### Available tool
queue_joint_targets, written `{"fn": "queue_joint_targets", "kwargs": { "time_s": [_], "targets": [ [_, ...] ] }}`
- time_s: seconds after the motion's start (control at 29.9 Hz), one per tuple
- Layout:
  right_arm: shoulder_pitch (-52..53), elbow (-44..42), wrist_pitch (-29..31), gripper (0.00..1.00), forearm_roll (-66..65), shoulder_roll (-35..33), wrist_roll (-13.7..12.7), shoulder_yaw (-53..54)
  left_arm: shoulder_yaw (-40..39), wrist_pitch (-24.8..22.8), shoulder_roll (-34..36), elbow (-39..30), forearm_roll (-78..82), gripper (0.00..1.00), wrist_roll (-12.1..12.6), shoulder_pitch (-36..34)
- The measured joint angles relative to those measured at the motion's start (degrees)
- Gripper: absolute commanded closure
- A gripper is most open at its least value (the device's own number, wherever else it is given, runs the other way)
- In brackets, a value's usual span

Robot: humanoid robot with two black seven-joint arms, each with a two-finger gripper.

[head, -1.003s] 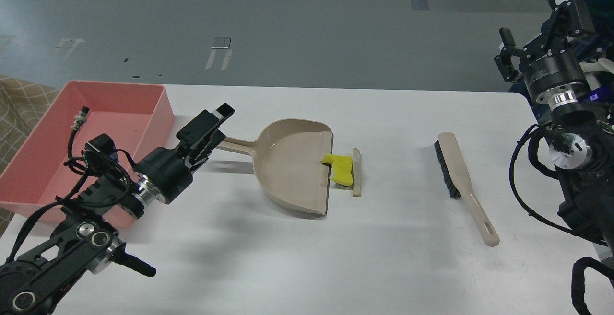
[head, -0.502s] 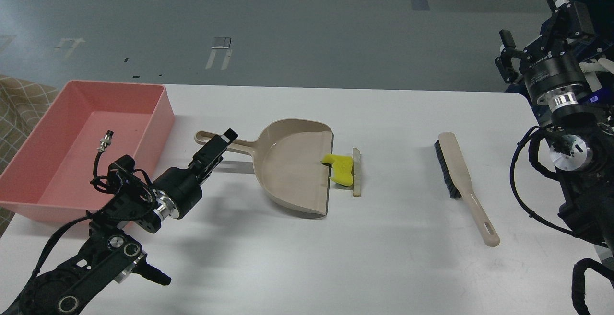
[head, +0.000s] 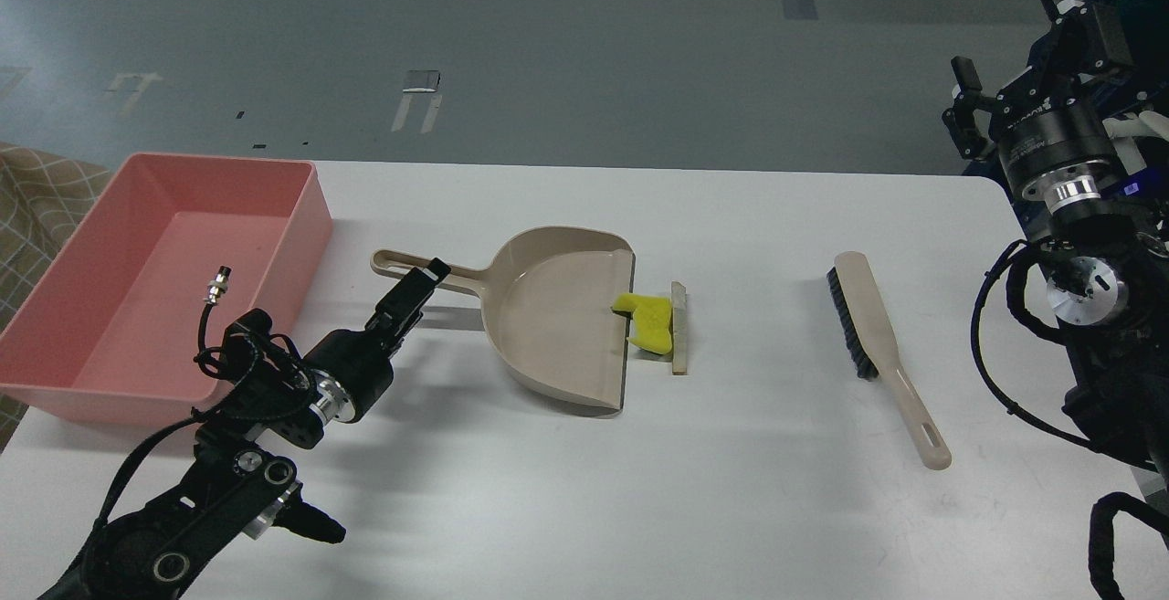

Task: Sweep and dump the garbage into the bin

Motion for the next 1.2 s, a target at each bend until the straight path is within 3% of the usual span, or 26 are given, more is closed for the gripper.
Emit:
{"fn": "queue_joint_targets", "kwargs": {
  "time_s": [0.97,1.2],
  "targets": [
    [0.1,0.1,0.0,0.00,0.0,0.0,0.0,0.0,3.3,3.7,-3.9,9.9,-0.1,0.02,-0.1,-8.0],
    [0.1,0.2,0.0,0.00,0.0,0.0,0.0,0.0,3.6,3.8,-4.2,11.1,-0.1,0.06,0.2,-9.4]
  ]
}}
